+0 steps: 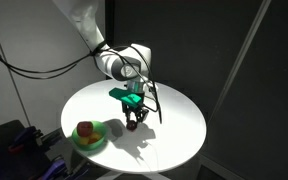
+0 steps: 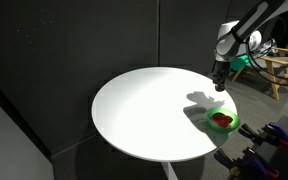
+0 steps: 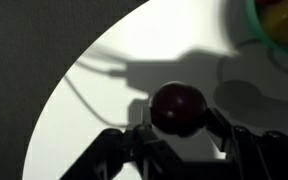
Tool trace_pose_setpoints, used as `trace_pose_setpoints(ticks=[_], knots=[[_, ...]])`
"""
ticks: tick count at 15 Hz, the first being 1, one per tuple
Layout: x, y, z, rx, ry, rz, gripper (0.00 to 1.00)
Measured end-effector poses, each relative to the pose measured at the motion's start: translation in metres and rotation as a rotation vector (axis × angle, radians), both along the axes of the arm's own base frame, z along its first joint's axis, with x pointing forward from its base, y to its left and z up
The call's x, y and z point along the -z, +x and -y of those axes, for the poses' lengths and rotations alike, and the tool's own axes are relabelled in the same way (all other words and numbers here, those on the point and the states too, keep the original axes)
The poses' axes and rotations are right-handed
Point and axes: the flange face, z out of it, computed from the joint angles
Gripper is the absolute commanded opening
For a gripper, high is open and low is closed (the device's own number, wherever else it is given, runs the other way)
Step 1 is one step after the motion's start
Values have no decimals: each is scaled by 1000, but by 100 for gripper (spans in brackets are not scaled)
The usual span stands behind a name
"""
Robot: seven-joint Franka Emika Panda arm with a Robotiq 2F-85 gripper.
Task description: Put the plum in the bowl
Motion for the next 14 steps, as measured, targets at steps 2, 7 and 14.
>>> trace_pose_setpoints(ticks=[2,7,14], knots=[[-8,-10,-9,-54,12,-2,33],[-20,-34,-38,-179,32,-16,33],[-29,-67,-75,-292,24,-30,33]])
